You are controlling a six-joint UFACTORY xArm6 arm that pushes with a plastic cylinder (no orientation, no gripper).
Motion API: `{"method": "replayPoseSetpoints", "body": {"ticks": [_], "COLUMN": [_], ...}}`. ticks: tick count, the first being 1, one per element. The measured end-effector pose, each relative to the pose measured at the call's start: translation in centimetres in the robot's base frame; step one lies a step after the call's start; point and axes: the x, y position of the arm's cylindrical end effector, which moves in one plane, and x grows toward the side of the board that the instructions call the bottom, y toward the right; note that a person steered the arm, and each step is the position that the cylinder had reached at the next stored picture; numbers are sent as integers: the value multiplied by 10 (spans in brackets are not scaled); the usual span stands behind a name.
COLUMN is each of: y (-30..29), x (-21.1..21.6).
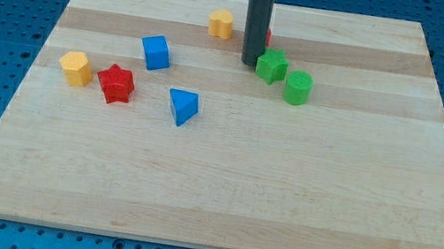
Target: Push the red circle and green star top center
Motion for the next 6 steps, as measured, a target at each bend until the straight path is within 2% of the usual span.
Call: {"method": "replayPoseSetpoints", "body": {"ticks": [5, 6], "y": [34, 34], "x": [0, -26]}}
